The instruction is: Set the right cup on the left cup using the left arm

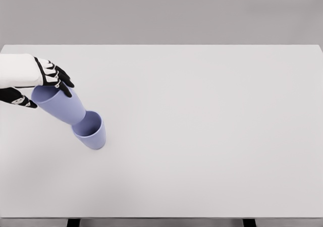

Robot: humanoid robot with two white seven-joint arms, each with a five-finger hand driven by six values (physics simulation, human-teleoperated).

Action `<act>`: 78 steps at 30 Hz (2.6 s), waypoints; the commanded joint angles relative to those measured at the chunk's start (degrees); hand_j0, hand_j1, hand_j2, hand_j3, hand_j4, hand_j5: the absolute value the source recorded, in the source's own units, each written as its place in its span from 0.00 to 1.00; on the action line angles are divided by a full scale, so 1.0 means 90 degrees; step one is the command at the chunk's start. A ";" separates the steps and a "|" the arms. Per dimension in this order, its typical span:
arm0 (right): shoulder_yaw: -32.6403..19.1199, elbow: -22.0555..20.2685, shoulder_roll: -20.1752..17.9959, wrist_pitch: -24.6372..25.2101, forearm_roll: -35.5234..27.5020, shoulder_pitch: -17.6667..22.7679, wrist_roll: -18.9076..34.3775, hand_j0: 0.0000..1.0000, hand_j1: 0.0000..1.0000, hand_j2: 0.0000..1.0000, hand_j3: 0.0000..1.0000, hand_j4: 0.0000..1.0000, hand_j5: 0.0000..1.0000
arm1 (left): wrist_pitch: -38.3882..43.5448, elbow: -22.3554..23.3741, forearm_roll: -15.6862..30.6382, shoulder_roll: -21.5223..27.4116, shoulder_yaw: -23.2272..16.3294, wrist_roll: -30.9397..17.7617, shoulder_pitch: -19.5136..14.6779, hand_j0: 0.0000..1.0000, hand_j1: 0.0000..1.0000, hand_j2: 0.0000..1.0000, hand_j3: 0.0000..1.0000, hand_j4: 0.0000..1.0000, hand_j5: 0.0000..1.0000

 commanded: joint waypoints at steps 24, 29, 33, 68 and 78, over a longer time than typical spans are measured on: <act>-0.0001 0.0000 -0.0001 -0.0002 -0.0006 0.0000 0.0000 1.00 1.00 1.00 1.00 1.00 1.00 | 0.0019 -0.0007 0.0151 -0.0063 0.0079 0.0002 0.0185 0.74 0.74 0.74 0.74 0.74 0.74; -0.0001 0.0000 -0.0001 -0.0002 -0.0006 0.0000 0.0000 1.00 1.00 1.00 1.00 1.00 1.00 | 0.0019 -0.0007 0.0219 -0.0004 0.0167 0.0002 0.0175 0.74 0.74 0.74 0.74 0.74 0.74; -0.0001 0.0000 -0.0001 -0.0002 -0.0006 0.0000 0.0000 1.00 1.00 1.00 1.00 1.00 1.00 | 0.0019 -0.0007 0.0269 0.0035 0.0187 0.0002 0.0175 0.74 0.74 0.74 0.74 0.74 0.74; -0.0001 0.0000 -0.0001 -0.0002 -0.0006 0.0000 0.0000 1.00 1.00 1.00 1.00 1.00 1.00 | 0.0019 -0.0007 0.0278 -0.0141 0.0177 0.0002 0.0263 0.74 0.74 0.74 0.74 0.74 0.74; -0.0001 0.0000 -0.0001 -0.0002 -0.0006 0.0000 0.0000 1.00 1.00 1.00 1.00 1.00 1.00 | 0.0019 -0.0007 0.0278 -0.0229 0.0177 0.0002 0.0302 0.74 0.74 0.74 0.74 0.74 0.74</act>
